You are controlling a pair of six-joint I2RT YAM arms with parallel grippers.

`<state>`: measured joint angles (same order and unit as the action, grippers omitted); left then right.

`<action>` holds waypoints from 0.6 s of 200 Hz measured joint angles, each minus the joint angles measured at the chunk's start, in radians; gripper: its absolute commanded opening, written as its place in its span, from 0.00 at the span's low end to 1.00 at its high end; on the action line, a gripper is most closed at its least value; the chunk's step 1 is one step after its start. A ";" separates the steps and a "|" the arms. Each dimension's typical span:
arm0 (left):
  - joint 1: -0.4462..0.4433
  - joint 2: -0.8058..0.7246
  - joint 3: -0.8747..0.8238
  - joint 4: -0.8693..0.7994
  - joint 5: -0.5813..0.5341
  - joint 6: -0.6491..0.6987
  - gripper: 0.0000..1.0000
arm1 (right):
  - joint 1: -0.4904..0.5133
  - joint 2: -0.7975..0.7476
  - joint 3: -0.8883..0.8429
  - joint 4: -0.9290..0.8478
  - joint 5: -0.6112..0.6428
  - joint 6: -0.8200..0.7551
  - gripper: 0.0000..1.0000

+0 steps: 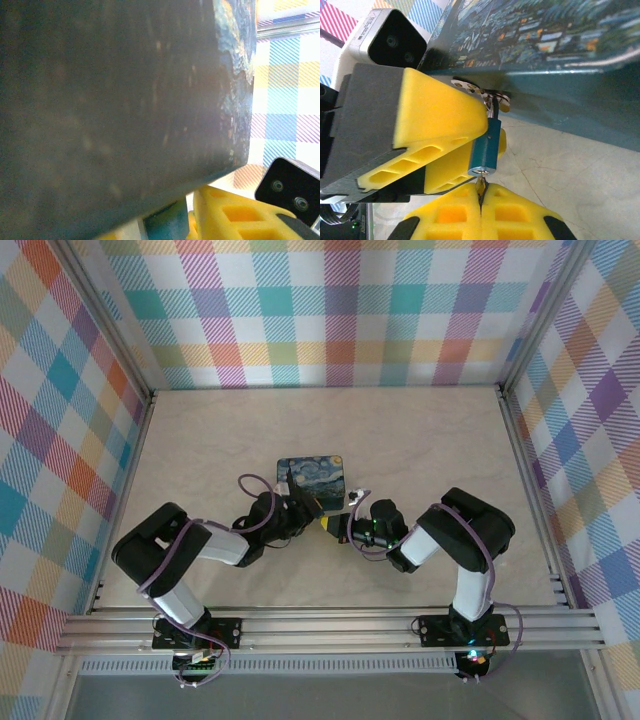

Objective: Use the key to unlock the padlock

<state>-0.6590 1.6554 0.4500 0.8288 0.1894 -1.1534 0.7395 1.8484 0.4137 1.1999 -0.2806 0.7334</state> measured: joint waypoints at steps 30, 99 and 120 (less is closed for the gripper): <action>-0.002 0.017 0.006 0.023 -0.011 -0.010 0.27 | 0.002 0.000 0.000 -0.002 0.000 0.022 0.00; -0.005 0.023 0.006 0.039 -0.031 -0.026 0.07 | 0.001 0.001 0.001 0.014 0.008 0.090 0.15; -0.006 0.023 0.007 0.039 -0.033 -0.032 0.00 | 0.002 0.000 0.001 0.014 0.008 0.084 0.25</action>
<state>-0.6655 1.6787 0.4568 0.8673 0.1566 -1.1854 0.7414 1.8481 0.4145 1.2144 -0.2729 0.8169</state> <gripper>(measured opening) 0.159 0.205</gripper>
